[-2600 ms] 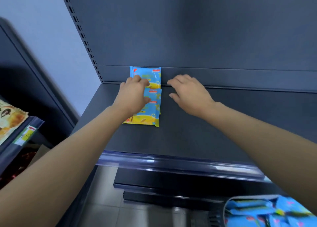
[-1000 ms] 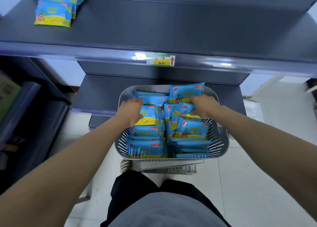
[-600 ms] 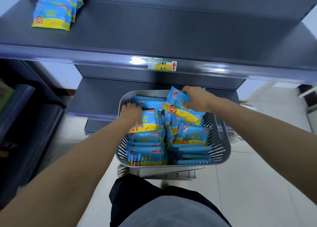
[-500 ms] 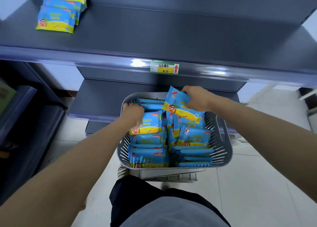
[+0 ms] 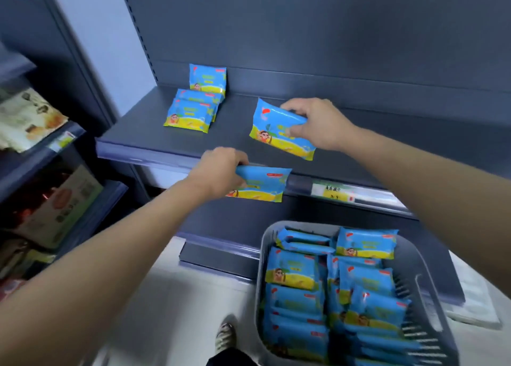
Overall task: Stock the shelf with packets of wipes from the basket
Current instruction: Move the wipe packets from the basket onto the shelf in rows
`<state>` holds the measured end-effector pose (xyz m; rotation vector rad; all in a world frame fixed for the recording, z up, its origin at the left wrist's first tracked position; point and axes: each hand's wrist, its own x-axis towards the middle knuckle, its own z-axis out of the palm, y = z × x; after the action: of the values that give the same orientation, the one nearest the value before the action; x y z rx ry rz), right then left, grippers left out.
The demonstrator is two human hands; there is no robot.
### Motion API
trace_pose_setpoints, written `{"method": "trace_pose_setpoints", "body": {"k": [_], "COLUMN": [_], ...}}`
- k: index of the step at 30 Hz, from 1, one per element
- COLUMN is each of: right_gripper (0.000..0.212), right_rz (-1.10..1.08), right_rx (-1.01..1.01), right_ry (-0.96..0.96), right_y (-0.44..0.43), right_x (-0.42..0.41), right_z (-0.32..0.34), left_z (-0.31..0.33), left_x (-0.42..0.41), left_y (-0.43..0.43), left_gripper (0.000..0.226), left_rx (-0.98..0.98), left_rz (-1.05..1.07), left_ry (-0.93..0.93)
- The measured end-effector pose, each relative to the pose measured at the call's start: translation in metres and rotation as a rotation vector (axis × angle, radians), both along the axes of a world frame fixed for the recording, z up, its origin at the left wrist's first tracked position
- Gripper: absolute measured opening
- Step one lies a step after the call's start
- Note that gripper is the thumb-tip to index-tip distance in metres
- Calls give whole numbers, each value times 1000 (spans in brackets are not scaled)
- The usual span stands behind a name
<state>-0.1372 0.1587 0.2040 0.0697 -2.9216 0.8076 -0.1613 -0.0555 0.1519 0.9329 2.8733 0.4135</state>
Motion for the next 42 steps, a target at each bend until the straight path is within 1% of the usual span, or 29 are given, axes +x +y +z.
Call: {"method": "trace_pose_setpoints", "body": {"k": [4, 9, 11, 13, 15, 16, 17, 18, 19, 21, 22, 25, 29, 33, 35, 38, 42], "right_gripper": [40, 57, 60, 58, 52, 46, 34, 19, 17, 34, 35, 26, 36, 35, 35, 31, 30], "right_rz": [60, 108, 110, 102, 95, 100, 106, 103, 100, 109, 106, 43, 17, 21, -2, -41, -51], "right_rx": [-51, 23, 27, 43, 55, 55, 69, 103, 132, 175, 181, 167, 125, 84, 80, 72, 121], "right_ry": [-39, -127, -153, -186, -228, -245, -251, -245, -230, -206, -192, -209, -188, -171, -136, -84, 10], "right_y": [-48, -108, -129, -144, -154, -157, -159, -160, -161, -161, -160, -159, -151, -141, -135, -129, -127], "right_x": [-72, -150, -175, -196, -215, -222, -229, -235, -241, -250, -254, -266, -277, -276, -273, -265, -247], "right_z": [12, 3, -6, -17, -27, -32, -37, -40, -44, -45, -45, -44, -47, -46, -44, -40, -37], "left_z": [26, 36, 37, 39, 38, 37, 35, 33, 31, 27, 25, 20, 13, 6, 0, -6, -12], "left_x": [-44, -99, -119, -138, -154, -162, -169, -176, -183, -196, -202, -220, -241, -257, -264, -273, -277], "left_y": [-55, -116, -135, -148, -159, -162, -166, -168, -170, -171, -170, -166, -156, -143, -136, -125, -112], "left_gripper": [16, 20, 18, 17, 16, 16, 16, 16, 16, 16, 16, 17, 20, 21, 30, 52, 54], "left_rx": [112, 154, 156, 157, 155, 157, 163, 169, 179, 205, 216, 240, 243, 198, 136, 49, -3], "left_rz": [86, 144, 157, 156, 144, 140, 138, 137, 137, 132, 130, 115, 92, 72, 62, 62, 43], "left_ry": [-22, -6, 6, 9, -19, -41, -61, -78, -92, -120, -136, -190, -229, -215, -192, -140, -82]}}
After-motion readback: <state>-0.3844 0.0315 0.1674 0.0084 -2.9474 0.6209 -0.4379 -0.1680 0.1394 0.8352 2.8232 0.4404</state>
